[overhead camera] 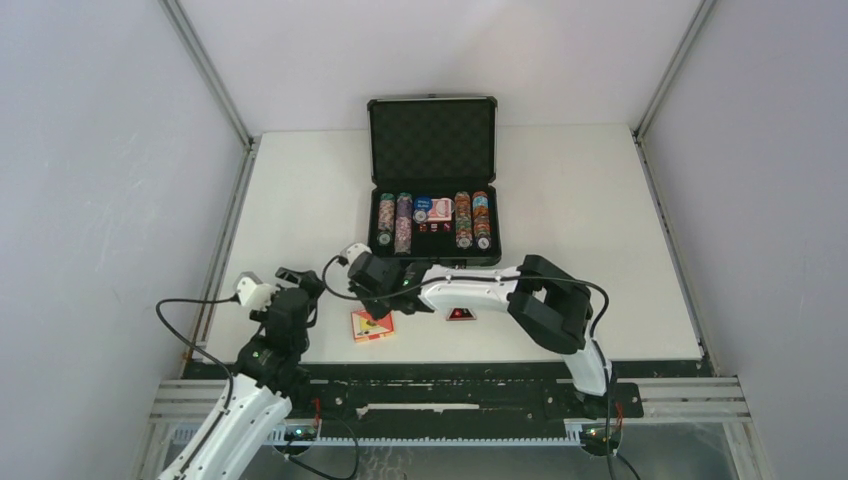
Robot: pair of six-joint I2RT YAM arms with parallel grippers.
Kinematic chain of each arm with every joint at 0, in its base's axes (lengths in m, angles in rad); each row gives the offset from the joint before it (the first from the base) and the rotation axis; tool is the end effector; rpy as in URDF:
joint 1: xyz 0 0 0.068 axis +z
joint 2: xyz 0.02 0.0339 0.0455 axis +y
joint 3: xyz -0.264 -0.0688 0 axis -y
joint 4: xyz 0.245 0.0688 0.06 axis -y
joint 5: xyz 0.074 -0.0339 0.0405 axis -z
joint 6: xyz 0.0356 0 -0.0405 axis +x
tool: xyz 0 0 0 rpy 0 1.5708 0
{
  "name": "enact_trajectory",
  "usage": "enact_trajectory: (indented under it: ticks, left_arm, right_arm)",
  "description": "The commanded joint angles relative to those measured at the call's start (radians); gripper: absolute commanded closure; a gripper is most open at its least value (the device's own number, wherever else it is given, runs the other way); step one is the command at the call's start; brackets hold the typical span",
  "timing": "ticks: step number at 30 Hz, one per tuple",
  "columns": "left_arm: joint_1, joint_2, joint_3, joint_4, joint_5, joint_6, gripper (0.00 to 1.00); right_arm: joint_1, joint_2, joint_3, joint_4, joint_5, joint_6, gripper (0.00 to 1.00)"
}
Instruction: Pack up texas hold em set
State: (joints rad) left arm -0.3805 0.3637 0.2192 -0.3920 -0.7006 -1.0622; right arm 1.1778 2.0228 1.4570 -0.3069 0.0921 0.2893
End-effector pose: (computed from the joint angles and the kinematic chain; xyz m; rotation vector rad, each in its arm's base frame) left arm 0.1119 -0.0200 0.1798 -1.0264 1.6902 -0.1961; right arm 0.1733 0.4095 0.1864 -1.0422 2.2876 0.5264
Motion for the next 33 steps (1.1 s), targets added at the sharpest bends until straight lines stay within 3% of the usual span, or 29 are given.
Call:
enact_trajectory:
  ticks: [1, 10, 20, 29, 33]
  left_arm:
    - [0.006, -0.038, -0.024, -0.037, -0.022, -0.022, 0.14]
    - [0.006, 0.029, -0.022, 0.017, 0.017, 0.01, 0.15]
    - [0.006, 0.058, -0.033, 0.059, 0.06, 0.012, 0.15]
    - [0.007, 0.063, -0.033, 0.072, 0.064, 0.018, 0.15]
    - [0.007, 0.078, -0.032, 0.083, 0.073, 0.018, 0.15]
  right_arm:
    - [-0.077, -0.006, 0.014, 0.055, -0.053, 0.035, 0.83]
    - [-0.122, 0.028, -0.026, 0.056, -0.067, 0.03, 0.82]
    - [-0.07, 0.035, -0.098, 0.057, -0.054, 0.026, 0.81]
    - [-0.037, -0.053, -0.197, 0.074, -0.012, 0.049, 0.81]
    - [-0.038, -0.095, -0.202, 0.091, 0.03, 0.019, 0.73]
